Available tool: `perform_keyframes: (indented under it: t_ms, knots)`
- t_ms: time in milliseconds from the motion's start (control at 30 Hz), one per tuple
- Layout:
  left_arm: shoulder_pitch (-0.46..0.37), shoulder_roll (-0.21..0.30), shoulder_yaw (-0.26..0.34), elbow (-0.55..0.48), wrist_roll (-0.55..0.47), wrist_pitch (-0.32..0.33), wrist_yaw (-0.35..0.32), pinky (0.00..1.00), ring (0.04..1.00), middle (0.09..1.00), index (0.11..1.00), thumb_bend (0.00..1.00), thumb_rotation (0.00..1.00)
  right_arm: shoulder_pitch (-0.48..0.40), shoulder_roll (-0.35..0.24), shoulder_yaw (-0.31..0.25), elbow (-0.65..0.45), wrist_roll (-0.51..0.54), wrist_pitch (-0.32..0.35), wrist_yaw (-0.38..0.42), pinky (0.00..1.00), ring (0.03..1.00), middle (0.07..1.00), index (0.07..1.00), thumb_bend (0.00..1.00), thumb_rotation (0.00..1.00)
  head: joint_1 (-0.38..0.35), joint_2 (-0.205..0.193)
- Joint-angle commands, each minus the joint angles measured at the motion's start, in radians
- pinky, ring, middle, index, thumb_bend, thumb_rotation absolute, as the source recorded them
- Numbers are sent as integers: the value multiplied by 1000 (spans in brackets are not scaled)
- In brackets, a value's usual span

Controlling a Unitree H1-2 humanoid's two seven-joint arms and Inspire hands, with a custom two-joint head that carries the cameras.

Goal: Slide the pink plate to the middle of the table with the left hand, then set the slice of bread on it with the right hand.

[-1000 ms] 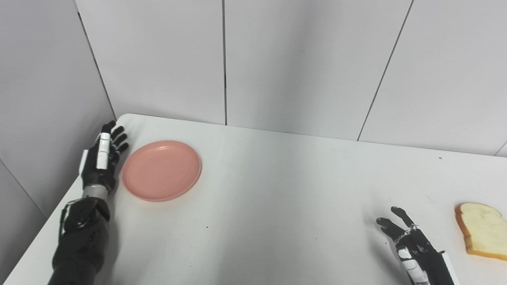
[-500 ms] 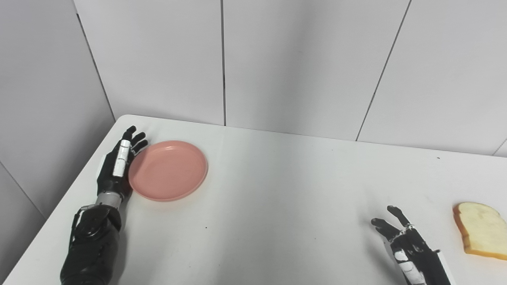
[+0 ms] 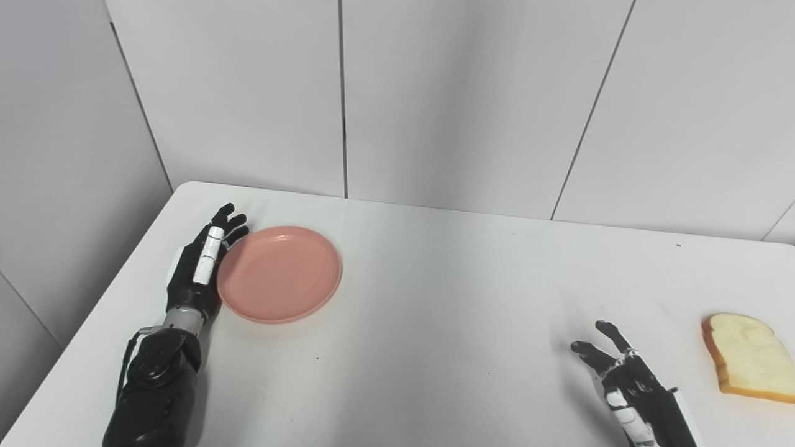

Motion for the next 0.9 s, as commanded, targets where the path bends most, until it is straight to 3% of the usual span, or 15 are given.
perform_keyframes:
  t_ms: [0, 367, 467, 567, 867]
  knots:
    - [-18, -25, -11, 13, -3, 27, -1, 832, 851, 840, 864, 833, 763, 16, 30, 19, 28, -3, -52, -1, 910, 813, 723, 869, 770, 611, -6, -6]
    - [-17, -100, -70, -3, 68, 10, 30, 837, 852, 853, 849, 790, 750, 10, 54, 10, 38, -42, -69, -33, 929, 851, 753, 866, 763, 593, -26, -9]
    - [-9, -116, -86, -12, 69, 12, 16, 855, 870, 874, 864, 803, 748, 15, 63, 3, 27, -82, -73, -67, 914, 896, 837, 849, 775, 590, -35, -2]
    - [1, -148, -95, -44, 59, 30, 21, 863, 866, 863, 869, 813, 737, 18, 70, -1, 14, -96, -63, -92, 929, 943, 912, 848, 775, 582, -49, 3]
    - [27, -223, -133, -128, 82, 109, 41, 864, 855, 870, 878, 763, 758, 29, 78, 17, -3, -121, -48, -119, 901, 934, 922, 856, 782, 570, -97, 7]
